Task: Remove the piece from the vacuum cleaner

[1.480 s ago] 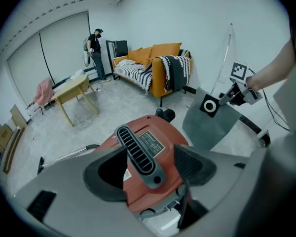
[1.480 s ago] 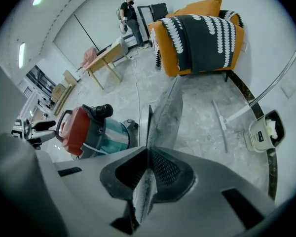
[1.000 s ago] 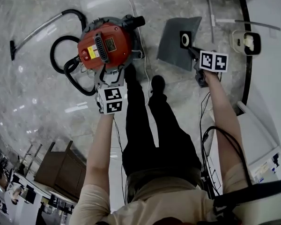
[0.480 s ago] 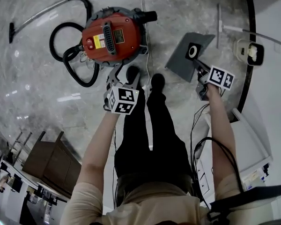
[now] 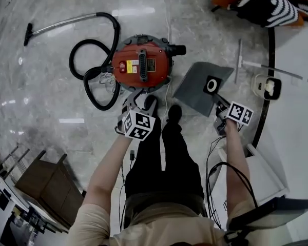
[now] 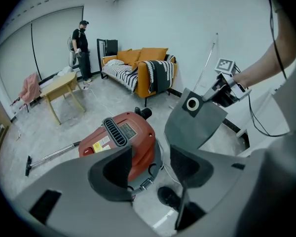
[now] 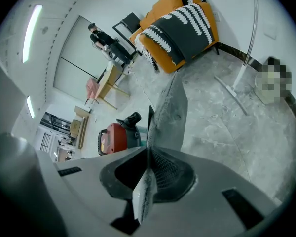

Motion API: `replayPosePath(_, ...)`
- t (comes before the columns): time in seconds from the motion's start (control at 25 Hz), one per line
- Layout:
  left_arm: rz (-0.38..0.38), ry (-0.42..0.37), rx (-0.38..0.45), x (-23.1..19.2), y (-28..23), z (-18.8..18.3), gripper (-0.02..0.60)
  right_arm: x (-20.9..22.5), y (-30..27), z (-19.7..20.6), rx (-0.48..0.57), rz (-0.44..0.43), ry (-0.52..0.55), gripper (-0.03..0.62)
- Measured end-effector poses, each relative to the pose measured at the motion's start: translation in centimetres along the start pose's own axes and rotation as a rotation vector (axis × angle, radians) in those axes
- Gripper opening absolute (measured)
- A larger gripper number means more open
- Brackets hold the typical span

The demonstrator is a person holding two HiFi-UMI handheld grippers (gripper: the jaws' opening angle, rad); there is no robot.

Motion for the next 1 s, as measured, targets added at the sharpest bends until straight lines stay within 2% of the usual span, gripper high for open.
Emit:
replayPosePath(0.4,0.002,0.004,0.035,-0.6,6.4,-1.6,0.236,-5.8,5.8,0.3,0.098,-0.039,-0.061,0.028)
replayPosePath(0.64,-0.009,0.001,0.073,-0.4,10.6,-3.0,0.233,-9.1,8.8,1.8,0.065,0.004,-0.055,0.028)
replayPosePath(0.8,-0.02,-0.007,0.091,-0.3,12.6,-4.1,0.209,-10.9,10.7,2.0,0.074,-0.007,-0.051,0.028)
replayPosePath(0.84,-0.023,-0.02,0.096,-0.2,13.2,-4.4,0.179,-11.2,11.2,2.0,0.082,-0.013,-0.059,0.028)
replayPosePath(0.92,-0.029,-0.057,0.104,0.3,14.3,-4.8,0.005,-11.8,12.0,2.1,0.111,-0.049,-0.098,0.028)
replayPosePath(1.0,-0.032,-0.079,0.112,0.7,15.4,-4.9,0.005,-12.8,12.6,2.1,0.149,-0.107,-0.141,0.028)
Point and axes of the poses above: the fingertips, and each gripper's own axes: y backward along the fingers, x to its right, z out of its underside, the point moved 4 cm from there along y, backward along the fingers, and after that the axes turned 10 degrees about -x, right-handed, at the moved point
